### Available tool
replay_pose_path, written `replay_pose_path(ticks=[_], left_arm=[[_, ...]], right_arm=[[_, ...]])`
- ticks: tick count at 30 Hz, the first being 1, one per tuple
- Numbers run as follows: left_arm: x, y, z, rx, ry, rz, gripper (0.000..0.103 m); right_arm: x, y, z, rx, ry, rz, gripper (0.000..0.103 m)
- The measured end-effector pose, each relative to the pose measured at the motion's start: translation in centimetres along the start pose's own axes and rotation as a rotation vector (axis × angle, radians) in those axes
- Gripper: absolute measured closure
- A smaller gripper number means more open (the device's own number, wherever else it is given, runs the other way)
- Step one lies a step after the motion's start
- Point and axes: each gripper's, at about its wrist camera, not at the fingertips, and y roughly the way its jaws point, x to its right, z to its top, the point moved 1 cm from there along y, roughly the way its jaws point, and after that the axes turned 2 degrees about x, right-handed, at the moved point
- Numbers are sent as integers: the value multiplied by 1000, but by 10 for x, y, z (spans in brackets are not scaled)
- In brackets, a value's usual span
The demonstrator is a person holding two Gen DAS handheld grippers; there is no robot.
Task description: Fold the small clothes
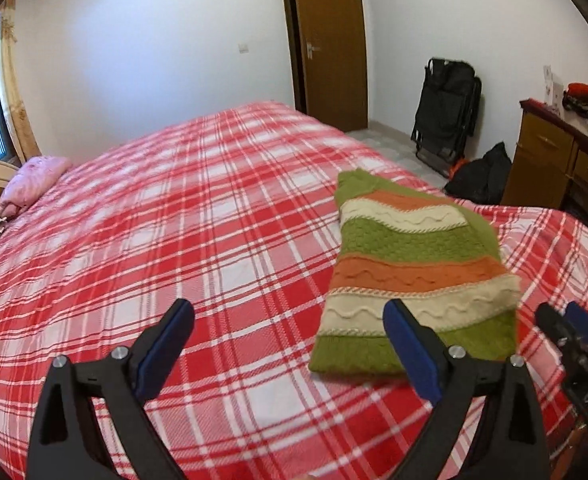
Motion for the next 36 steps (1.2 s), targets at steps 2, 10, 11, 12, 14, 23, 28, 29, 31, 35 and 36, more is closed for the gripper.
replay_pose_path(ticks=[2,10,11,12,14,23,28,29,31,35,36], left_arm=[[1,-14,-1,34,-5,-6,0],[7,-55,-1,87,-25,-8,0],[7,-58,-2,80,-27,-5,0],[8,-60,-3,72,-24,0,0],[9,-68,-6,88,-17,12,0],[-3,-103,-9,195,-40,51,0],[-6,-122,-7,261,-48,56,0],[-5,-124,-7,272,-45,61,0],[-3,-129,-8,303,-40,84,0],[2,-130,-11,317,-25,140,0],[3,-129,-11,309,-21,139,0]], right_arm=[[-4,-16,0,50,-40,-12,38],[-17,-93,7,322,-174,-68,31],[-18,-98,8,339,-173,-64,27],[-20,-106,9,365,-173,-55,27],[-24,-117,11,404,-175,-46,27],[-20,-168,26,570,-95,5,26],[-17,-196,30,680,-80,13,21],[-18,-198,30,692,-81,12,16],[-21,-199,28,700,-86,18,14],[-25,-190,29,645,-89,48,14],[-26,-187,28,628,-89,52,14]])
